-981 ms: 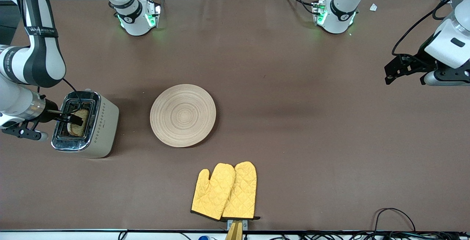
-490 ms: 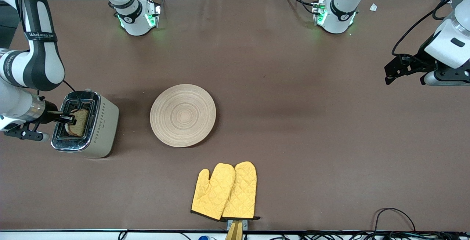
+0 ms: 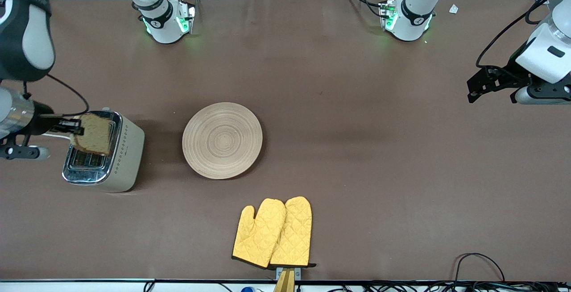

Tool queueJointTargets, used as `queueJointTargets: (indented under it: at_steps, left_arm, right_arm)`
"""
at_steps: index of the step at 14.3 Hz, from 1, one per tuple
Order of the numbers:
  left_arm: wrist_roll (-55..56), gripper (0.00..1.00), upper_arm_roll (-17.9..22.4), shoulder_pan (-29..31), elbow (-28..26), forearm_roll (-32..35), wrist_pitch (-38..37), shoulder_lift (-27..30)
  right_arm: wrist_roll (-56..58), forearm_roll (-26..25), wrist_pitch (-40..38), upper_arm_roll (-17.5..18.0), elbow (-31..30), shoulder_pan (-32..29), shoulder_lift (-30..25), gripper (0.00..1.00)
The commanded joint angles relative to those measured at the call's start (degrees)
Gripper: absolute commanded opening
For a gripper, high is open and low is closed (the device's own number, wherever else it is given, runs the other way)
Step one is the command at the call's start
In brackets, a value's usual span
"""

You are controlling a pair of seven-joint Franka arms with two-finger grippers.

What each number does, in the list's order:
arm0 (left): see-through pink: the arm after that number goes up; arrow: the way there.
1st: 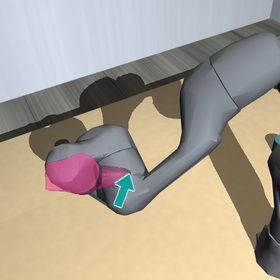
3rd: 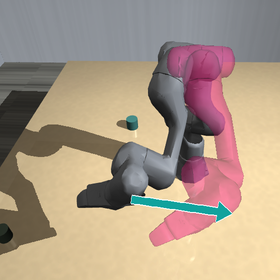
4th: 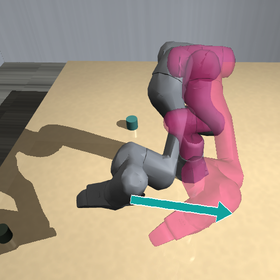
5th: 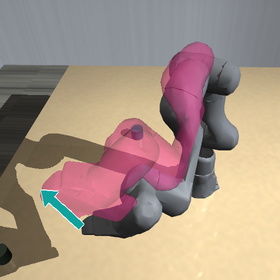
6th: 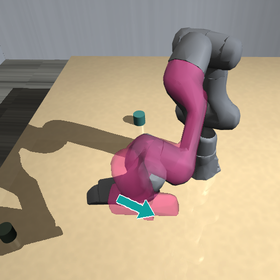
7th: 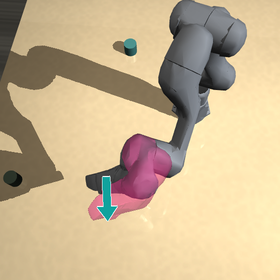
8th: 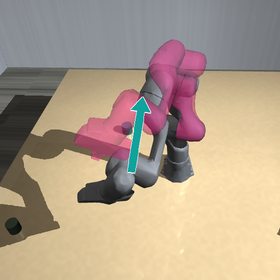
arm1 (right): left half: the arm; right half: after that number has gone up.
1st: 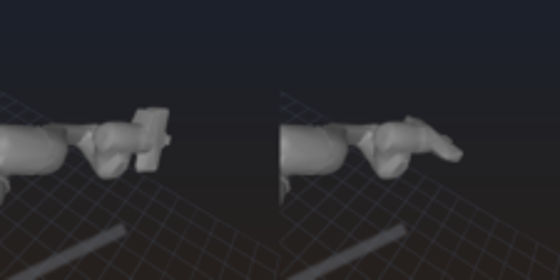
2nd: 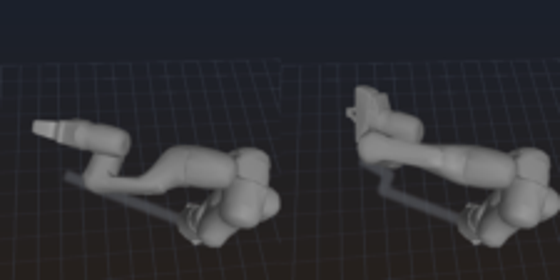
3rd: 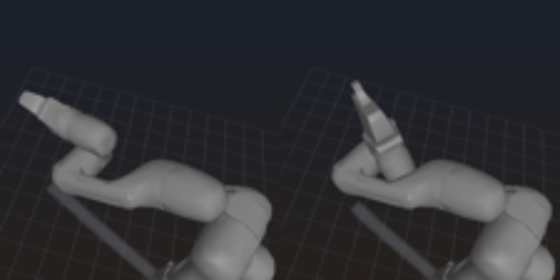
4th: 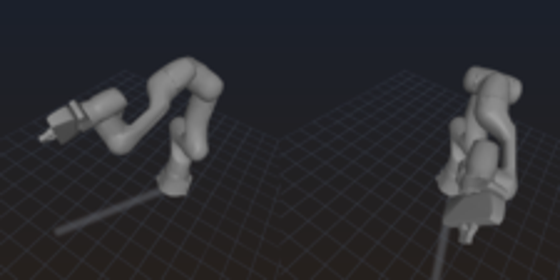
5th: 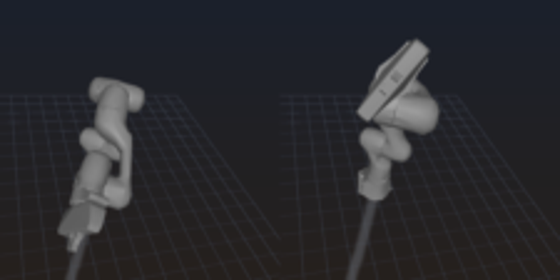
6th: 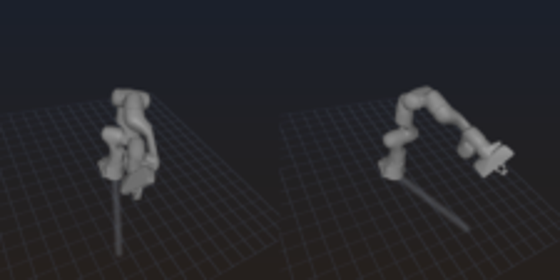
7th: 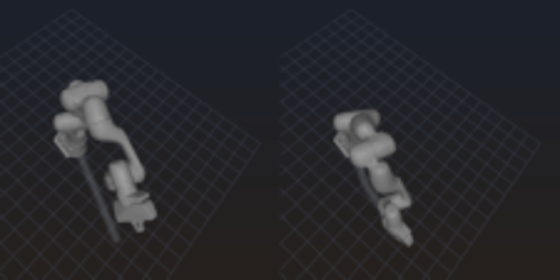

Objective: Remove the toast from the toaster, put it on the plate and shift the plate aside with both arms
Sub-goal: 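Lift the toast onto the plate while the left gripper reaches the plate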

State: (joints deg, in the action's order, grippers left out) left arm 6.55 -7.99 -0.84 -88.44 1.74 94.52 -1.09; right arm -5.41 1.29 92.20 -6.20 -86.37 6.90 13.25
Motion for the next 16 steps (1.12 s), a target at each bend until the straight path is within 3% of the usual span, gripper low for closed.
queueJointTargets:
  at_steps: [1,3,7,10,12,16]
  left_arm:
    - [-0.92,1.0,-0.01,0.14,0.91,-0.33,-0.74,-0.23]
    - [-1.01,1.0,-0.01,0.22,0.82,-0.33,-0.74,-0.49]
    - [-1.71,1.0,-0.01,0.49,-1.46,-3.64,-0.74,-2.24]
    - [-7.6,1.0,-0.01,3.21,-4.97,-16.19,-0.92,-8.38]
    - [-7.34,1.0,0.08,4.61,-5.51,-28.05,-0.31,-14.96]
    - [-7.43,1.0,-1.24,2.26,-5.25,-42.83,8.02,-25.87]
  right_arm:
    - [-8.11,1.34,2.52,-0.22,-1.76,8.27,0.9,0.02]
    - [-8.21,2.39,7.36,-0.13,-7.64,11.19,0.64,0.0]
    - [-11.01,20.2,18.25,-0.31,-16.44,12.17,0.2,0.0]
    - [-13.31,29.45,26.96,-0.22,-22.59,15.15,0.2,0.0]
    - [-13.39,32.0,30.22,-0.22,-25.32,18.04,0.29,0.0]
    - [-12.96,32.81,35.07,-0.39,-28.32,20.17,0.99,0.01]
